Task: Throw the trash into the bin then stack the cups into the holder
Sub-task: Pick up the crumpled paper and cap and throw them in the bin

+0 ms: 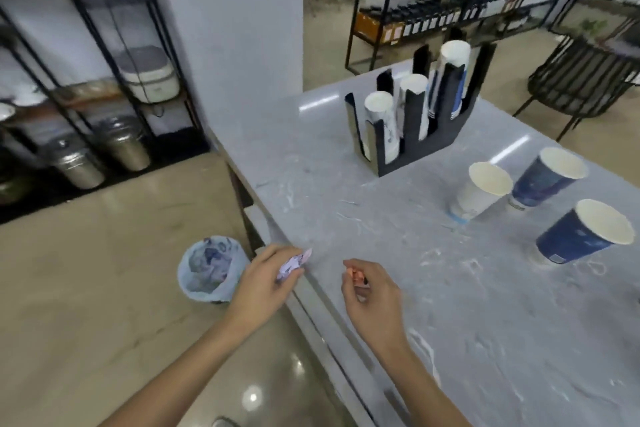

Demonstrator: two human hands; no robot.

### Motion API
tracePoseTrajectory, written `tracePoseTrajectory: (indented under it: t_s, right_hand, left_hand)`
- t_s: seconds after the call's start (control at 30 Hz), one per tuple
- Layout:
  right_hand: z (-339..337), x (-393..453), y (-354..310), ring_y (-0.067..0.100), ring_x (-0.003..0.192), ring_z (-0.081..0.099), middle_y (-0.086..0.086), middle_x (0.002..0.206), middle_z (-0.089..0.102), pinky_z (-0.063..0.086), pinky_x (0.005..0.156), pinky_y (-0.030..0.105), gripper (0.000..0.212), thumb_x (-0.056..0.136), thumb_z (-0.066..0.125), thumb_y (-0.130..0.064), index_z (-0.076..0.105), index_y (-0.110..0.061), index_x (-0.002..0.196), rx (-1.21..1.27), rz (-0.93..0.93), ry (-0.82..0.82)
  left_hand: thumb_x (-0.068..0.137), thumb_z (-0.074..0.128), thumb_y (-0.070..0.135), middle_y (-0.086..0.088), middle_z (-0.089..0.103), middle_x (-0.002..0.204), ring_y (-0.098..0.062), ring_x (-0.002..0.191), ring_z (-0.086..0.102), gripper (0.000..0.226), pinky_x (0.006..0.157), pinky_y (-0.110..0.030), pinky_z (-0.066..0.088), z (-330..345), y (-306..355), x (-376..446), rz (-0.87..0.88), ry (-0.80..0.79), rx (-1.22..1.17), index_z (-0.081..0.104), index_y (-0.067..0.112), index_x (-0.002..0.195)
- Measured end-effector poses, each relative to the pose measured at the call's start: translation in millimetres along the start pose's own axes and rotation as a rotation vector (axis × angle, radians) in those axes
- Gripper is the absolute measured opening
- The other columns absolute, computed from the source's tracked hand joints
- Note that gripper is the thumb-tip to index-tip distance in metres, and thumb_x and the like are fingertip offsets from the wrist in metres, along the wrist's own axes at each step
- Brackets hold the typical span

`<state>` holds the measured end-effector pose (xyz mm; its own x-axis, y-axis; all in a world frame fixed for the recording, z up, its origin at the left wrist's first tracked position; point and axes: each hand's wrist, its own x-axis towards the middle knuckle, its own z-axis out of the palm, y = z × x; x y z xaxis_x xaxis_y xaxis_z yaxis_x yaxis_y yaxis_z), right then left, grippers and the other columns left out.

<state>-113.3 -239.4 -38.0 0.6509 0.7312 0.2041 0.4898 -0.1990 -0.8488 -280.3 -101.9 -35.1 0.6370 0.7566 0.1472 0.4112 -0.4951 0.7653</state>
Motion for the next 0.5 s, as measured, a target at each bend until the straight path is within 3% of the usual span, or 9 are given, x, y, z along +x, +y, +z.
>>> tracePoseTrajectory:
  t_s: [0.2, 0.3, 0.43, 0.5]
  right_hand:
    - [108.8, 1.0, -45.7, 0.006, 0.083, 0.069, -0.002, 0.095, 0.069, 0.06, 0.072, 0.022, 0.02, 0.094, 0.067, -0.007, 0.074, -0.018, 0.11, 0.001, -0.03, -0.171]
    - [157.6, 0.4, -61.2, 0.0, 0.085, 0.069, -0.003, 0.097, 0.07, 0.056, 0.073, 0.011, 0.022, 0.093, 0.066, -0.006, 0.073, -0.017, 0.11, -0.018, -0.051, -0.238]
    - [218.6, 0.4, -72.4, 0.003, 0.086, 0.067, 0.0, 0.098, 0.07, 0.055, 0.073, 0.012, 0.02, 0.094, 0.065, -0.004, 0.073, -0.013, 0.109, -0.056, -0.06, -0.33]
    - [246.4, 2.0, -74.1, -0.008, 0.089, 0.064, -0.005, 0.097, 0.068, 0.048, 0.072, 0.002, 0.02, 0.092, 0.066, -0.003, 0.074, -0.013, 0.107, -0.091, -0.076, -0.367]
  left_hand:
    - [0.093, 0.07, 0.021, 0.005, 0.068, 0.115, -0.011, 0.107, 0.064, 0.025, 0.089, -0.021, 0.045, -77.3, -84.5, -31.1, -0.155, 0.1, 0.054, 0.072, 0.02, 0.118]
    - [0.093, 0.071, 0.022, 0.006, 0.068, 0.118, -0.01, 0.109, 0.065, 0.025, 0.089, -0.018, 0.045, -107.8, -127.7, -44.3, -0.23, 0.128, 0.042, 0.072, 0.022, 0.118]
    - [0.091, 0.073, 0.022, 0.004, 0.07, 0.118, -0.015, 0.109, 0.067, 0.024, 0.092, -0.029, 0.052, -136.1, -182.8, -54.3, -0.348, 0.181, 0.014, 0.073, 0.023, 0.115]
    - [0.09, 0.073, 0.023, 0.003, 0.07, 0.112, -0.016, 0.104, 0.067, 0.024, 0.088, -0.027, 0.05, -145.4, -206.6, -56.9, -0.409, 0.192, -0.005, 0.074, 0.023, 0.114]
